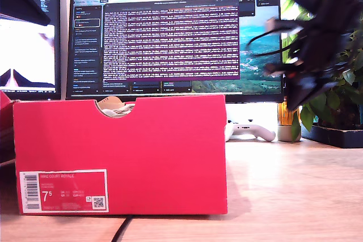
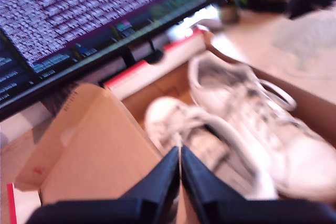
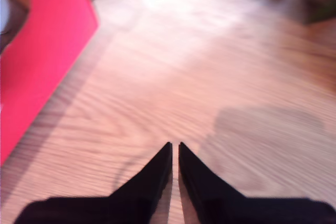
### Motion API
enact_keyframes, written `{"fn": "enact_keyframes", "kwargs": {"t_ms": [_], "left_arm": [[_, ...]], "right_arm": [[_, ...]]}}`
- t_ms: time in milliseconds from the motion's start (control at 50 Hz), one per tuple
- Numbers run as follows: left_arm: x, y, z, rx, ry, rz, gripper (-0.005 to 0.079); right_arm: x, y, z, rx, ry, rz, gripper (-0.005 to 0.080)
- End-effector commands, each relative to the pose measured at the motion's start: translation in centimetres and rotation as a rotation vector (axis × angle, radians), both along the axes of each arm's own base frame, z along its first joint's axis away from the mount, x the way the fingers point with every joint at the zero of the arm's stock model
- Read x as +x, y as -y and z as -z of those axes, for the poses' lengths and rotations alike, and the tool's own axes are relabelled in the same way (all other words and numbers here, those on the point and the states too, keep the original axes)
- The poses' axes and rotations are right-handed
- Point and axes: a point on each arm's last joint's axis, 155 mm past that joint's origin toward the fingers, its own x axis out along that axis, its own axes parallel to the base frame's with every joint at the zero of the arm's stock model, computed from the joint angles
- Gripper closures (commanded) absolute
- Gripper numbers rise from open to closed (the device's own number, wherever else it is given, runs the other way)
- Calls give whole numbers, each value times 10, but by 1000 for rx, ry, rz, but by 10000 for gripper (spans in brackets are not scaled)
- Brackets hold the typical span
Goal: Pack the white shoes by picking the first shoe and placing it inside the red shoebox, left side, then picking and rotating the second shoe and placing it in the shoebox
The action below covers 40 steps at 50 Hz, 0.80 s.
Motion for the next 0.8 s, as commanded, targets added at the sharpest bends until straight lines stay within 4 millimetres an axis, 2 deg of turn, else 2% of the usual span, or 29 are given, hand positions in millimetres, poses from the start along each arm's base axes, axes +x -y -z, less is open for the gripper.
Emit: {"fn": "enact_keyframes", "kwargs": {"t_ms": [0, 120, 300, 420, 540, 780], "left_arm": [[8, -3, 6, -18, -17, 0, 761], [19, -13, 10, -49, -12, -10, 762], [35, -41, 0, -128, 61, -115, 762], [38, -53, 11, -146, 46, -160, 762], [38, -61, 22, -142, 28, -186, 762], [37, -63, 26, -163, 53, -195, 762]], "right_arm": [[-2, 7, -8, 25, 44, 29, 764], [-10, 22, -12, 36, 93, 61, 764], [-24, 43, -12, 58, 156, 119, 764], [-28, 58, -13, 62, 233, 155, 764], [-33, 79, -8, 49, 279, 208, 764], [-50, 114, 4, 54, 292, 307, 764]]}}
